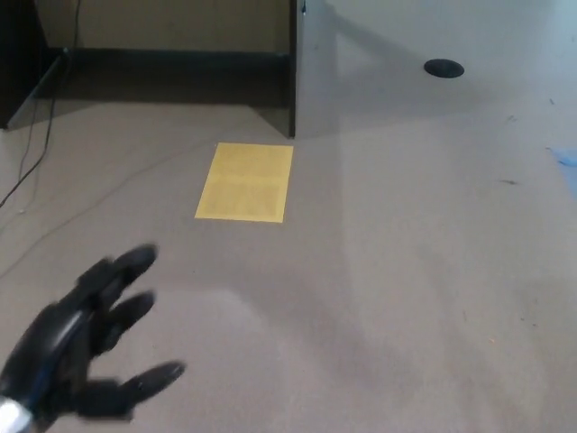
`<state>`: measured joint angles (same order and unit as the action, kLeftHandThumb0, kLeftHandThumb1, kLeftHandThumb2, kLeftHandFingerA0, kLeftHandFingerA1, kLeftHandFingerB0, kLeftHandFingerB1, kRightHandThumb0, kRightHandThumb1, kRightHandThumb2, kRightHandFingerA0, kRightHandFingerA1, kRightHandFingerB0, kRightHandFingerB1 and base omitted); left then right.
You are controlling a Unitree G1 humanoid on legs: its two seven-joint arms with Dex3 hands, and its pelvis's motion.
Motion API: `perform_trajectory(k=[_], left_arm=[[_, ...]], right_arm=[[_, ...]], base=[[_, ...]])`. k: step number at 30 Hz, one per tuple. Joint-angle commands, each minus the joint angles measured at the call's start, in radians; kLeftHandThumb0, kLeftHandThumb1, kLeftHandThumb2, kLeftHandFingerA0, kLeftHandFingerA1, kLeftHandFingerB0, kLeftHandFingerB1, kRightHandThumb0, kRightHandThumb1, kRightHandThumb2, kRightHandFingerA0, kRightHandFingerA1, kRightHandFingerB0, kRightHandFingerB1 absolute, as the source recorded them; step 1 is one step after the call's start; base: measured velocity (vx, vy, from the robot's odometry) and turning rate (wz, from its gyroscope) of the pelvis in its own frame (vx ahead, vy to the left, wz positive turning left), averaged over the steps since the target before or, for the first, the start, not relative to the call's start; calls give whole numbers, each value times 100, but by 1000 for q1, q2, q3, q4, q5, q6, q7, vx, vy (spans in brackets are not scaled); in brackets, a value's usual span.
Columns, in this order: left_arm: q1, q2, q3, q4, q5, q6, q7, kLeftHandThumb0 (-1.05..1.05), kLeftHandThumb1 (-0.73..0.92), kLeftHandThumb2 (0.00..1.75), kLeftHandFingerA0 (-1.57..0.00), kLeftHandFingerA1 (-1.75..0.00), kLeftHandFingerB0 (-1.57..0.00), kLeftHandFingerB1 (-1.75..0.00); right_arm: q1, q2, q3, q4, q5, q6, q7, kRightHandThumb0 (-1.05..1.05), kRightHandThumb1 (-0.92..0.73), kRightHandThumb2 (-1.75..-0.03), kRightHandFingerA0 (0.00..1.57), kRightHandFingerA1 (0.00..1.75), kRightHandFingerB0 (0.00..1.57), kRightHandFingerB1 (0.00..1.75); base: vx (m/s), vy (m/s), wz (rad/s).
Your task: There is a tripod standing in front of the robot and the robot extends its left arm to grab it. It lifts the tripod and passes it to a person.
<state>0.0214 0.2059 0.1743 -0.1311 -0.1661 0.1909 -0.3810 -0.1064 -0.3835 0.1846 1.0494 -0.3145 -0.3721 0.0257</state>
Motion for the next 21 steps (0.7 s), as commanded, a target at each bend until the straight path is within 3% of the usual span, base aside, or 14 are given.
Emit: perform_trajectory(k=[1, 3, 4, 8, 9, 10, 21], left_arm=[[110, 6, 88, 217, 1, -291, -2, -28, 23, 82, -3, -49, 0, -48], [119, 15, 124, 335, -23, -329, -26, -28, 25, 83, -3, -49, 0, -47], [122, 18, 131, 372, -23, -340, -29, -47, 44, 53, -20, -35, -16, -27], [110, 24, 140, 470, -10, -364, -15, -49, 42, 53, -22, -35, -17, -27], [108, 28, 142, 506, -3, -378, -11, -48, 42, 53, -22, -35, -17, -27], [114, 32, 142, 533, 4, -384, -5, -27, 21, 81, -7, -50, -5, -49], [68, 73, 118, 896, 62, -529, 51, -27, 22, 82, -8, -50, -5, -49]], right_arm=[[28, 1, -5, 24, 3, -7, -21, -39, -67, -61, 63, 41, 54, 38], [23, 6, -4, 32, 3, -3, -16, -39, -67, -61, 64, 41, 52, 37], [26, 6, -4, 32, 3, -5, -15, -38, -67, -61, 64, 41, 52, 37], [16, 7, -10, 40, 8, -2, -15, -39, -66, -61, 64, 41, 52, 37], [14, 7, -9, 40, 7, 6, -12, -39, -67, -61, 63, 40, 52, 37], [20, 7, -7, 39, 4, -1, -16, -38, -68, -61, 64, 41, 53, 38], [22, 2, -2, 33, -6, -7, -29, -38, -67, -61, 68, 42, 54, 38]], base=[[0, 0, 0], [0, 0, 0], [0, 0, 0], [0, 0, 0], [0, 0, 0], [0, 0, 0], [0, 0, 0]])
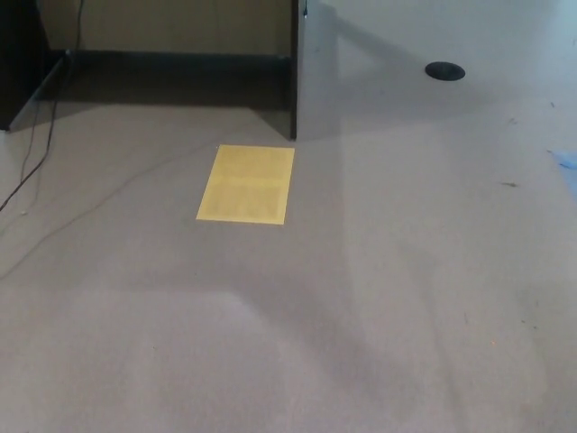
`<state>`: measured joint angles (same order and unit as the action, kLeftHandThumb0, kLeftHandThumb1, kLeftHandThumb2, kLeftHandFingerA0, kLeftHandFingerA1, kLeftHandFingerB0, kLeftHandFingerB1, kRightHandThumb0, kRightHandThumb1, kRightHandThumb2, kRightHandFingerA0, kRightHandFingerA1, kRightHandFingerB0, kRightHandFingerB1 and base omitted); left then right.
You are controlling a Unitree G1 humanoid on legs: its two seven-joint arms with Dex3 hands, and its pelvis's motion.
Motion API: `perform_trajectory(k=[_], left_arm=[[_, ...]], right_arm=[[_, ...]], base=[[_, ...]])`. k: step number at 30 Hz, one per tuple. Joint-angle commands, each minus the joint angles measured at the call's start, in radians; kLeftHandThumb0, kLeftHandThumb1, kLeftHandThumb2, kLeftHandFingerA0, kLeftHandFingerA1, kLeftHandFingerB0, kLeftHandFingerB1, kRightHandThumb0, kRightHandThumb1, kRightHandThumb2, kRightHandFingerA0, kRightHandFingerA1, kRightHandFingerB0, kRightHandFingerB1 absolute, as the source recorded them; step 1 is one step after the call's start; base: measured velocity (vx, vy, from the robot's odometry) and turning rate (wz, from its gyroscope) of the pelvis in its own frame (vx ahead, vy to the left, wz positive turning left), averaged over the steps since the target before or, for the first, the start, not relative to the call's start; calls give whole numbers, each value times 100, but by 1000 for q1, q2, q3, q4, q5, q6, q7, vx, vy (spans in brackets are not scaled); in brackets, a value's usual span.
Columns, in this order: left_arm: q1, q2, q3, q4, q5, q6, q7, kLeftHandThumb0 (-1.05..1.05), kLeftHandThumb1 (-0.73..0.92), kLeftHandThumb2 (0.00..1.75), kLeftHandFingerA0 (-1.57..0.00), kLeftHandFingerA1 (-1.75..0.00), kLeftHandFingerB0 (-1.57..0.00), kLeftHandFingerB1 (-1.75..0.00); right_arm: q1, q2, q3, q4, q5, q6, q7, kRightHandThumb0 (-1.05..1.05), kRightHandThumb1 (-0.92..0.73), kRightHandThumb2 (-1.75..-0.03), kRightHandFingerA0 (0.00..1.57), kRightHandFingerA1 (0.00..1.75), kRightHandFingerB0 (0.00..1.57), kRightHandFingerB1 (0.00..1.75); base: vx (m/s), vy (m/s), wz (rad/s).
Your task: There is a tripod standing in front of the robot and the robot extends its left arm to grab it. It lifts the tripod and passes it to a person.
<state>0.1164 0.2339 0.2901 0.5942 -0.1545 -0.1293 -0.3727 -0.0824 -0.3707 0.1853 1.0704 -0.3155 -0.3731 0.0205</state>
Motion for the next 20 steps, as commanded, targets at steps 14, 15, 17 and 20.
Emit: perform_trajectory(k=[14, 15, 17, 20], left_arm=[[-61, 102, -119, 430, 140, -216, 131, -24, 30, 85, -9, -51, -6, -50], [-62, 103, -123, 435, 139, -218, 133, -24, 30, 85, -9, -51, -6, -50], [-72, 106, -130, 447, 142, -218, 138, -46, 39, 62, -24, -42, -14, -33], [-73, 106, -144, 465, 150, -223, 140, -45, 40, 63, -25, -42, -14, -34]], right_arm=[[57, -7, 5, 28, -10, -14, -32, -39, -67, -60, 60, 40, 49, 36], [57, -7, 4, 30, -9, -14, -32, -39, -67, -60, 60, 40, 49, 36], [52, -5, 2, 35, -6, -10, -30, -39, -67, -60, 61, 40, 49, 36], [66, -7, -1, 40, -3, -13, -32, -39, -68, -60, 60, 40, 48, 36]], base=[[0, 0, 0], [0, 0, 0], [0, 0, 0], [0, 0, 0]])
